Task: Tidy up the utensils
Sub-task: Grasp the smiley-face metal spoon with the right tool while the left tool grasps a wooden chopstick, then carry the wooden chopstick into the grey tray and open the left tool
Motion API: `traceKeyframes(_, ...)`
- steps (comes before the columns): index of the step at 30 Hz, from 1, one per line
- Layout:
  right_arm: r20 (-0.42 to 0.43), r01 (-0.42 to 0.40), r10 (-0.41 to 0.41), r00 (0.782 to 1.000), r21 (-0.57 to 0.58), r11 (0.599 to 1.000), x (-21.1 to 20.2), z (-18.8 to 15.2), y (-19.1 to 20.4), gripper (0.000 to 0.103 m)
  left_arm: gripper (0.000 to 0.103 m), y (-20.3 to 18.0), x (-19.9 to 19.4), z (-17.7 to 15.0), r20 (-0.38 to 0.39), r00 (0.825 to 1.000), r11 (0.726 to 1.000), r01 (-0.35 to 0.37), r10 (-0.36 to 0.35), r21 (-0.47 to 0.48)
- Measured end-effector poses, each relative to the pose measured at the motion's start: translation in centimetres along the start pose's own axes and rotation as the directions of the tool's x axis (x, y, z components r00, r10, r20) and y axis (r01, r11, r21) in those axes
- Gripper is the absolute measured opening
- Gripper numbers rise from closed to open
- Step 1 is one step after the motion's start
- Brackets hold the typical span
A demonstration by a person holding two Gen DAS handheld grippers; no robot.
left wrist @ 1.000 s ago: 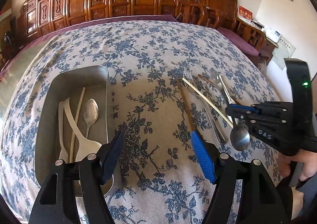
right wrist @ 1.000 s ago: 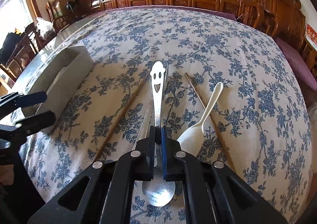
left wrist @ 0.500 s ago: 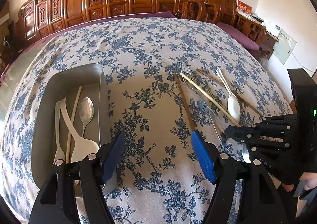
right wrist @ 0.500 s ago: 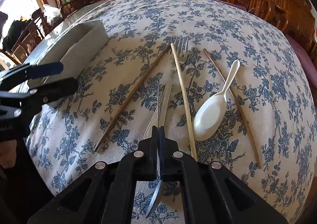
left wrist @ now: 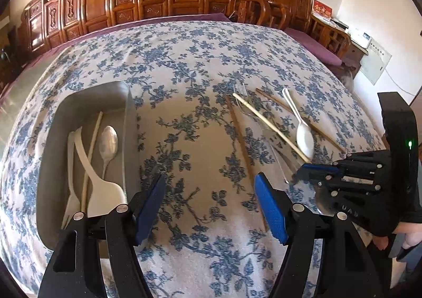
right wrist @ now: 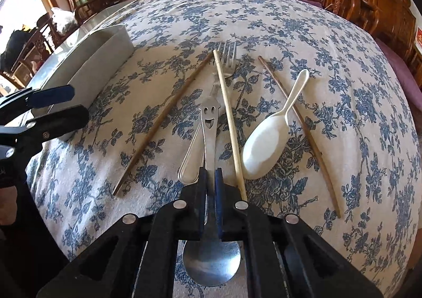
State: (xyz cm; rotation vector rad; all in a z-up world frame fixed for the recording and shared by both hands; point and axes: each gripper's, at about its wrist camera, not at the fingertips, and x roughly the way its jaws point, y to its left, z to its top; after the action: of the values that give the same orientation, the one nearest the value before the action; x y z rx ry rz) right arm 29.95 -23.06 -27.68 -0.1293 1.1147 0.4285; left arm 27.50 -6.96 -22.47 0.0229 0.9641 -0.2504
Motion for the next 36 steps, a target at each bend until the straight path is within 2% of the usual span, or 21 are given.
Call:
traceKeyframes(10,0.076,-0.031,0.029,0.997,0.018,0.999,-2.4,-1.3,-0.7,0.007,0.063,-2.1,1.0,-0.2,-0.027,1.0,0.999,0.006,-0.006,0.032)
traceKeyframes(13,0.094,-0.035,0.032,0.995,0.032,0.999,-2.9,-1.7,-1.2,0.007,0.055,-2.4,1.6,-0.2,-0.043,0.999,0.999,0.007,-0.006,0.037)
traceKeyframes(16,0.114,-0.041,0.036,0.993,0.046,0.998,-3.7,-1.9,-1.8,0.007,0.043,-2.7,2.6,-0.1,-0.059,0.998,0.999,0.0,0.003,0.05)
traceKeyframes(20,0.122,-0.039,0.032,0.992,0.058,0.998,-4.3,-2.1,-2.6,0.007,0.028,-2.8,4.7,0.2,-0.098,0.995,0.999,0.032,-0.03,0.01)
traceKeyframes(26,0.131,-0.037,0.027,0.991,0.076,0.996,-5.0,-2.2,-3.6,0.007,0.025,-4.1,5.9,0.5,-0.095,0.995,0.999,0.043,-0.039,0.034)
traceKeyframes(28,0.134,-0.042,0.031,0.991,0.081,0.996,-5.0,-2.1,-3.8,0.008,0.018,-4.4,6.6,0.7,-0.106,0.994,0.998,0.04,-0.036,0.04)
traceKeyframes(30,0.134,-0.046,0.035,0.99,0.08,0.996,-5.1,-2.0,-3.9,0.008,0.016,-4.7,6.8,0.9,-0.103,0.994,0.998,0.023,-0.017,0.052)
traceKeyframes(32,0.134,-0.052,0.041,0.99,0.076,0.996,-5.1,-1.9,-3.7,0.008,0.006,-4.7,6.8,0.9,-0.101,0.995,0.998,0.001,0.005,0.061)
traceKeyframes(36,0.135,-0.058,0.049,0.99,0.065,0.996,-5.2,-1.6,-3.2,0.008,0.004,-4.1,6.3,0.6,-0.109,0.994,0.998,0.004,0.003,0.063)
